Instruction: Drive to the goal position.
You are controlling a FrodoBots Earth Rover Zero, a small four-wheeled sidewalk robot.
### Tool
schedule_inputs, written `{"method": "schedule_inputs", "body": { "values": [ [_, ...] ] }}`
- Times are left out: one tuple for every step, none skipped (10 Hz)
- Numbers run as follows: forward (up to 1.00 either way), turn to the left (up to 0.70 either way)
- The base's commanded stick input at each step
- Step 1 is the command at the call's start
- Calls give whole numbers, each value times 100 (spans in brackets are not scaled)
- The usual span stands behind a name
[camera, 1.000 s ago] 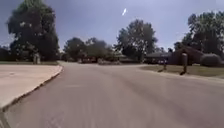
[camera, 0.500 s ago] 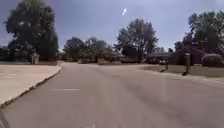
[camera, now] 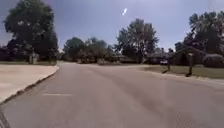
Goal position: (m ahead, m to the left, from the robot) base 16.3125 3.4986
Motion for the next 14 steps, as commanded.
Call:
{"method": "schedule_inputs", "body": {
  "values": [
    [70,0],
    [70,0],
    [70,0],
    [70,0],
    [70,0],
    [70,0],
    [70,0],
    [70,0],
    [70,0],
    [70,0],
    [70,0],
    [70,0],
    [70,0],
    [70,0]
  ]
}}
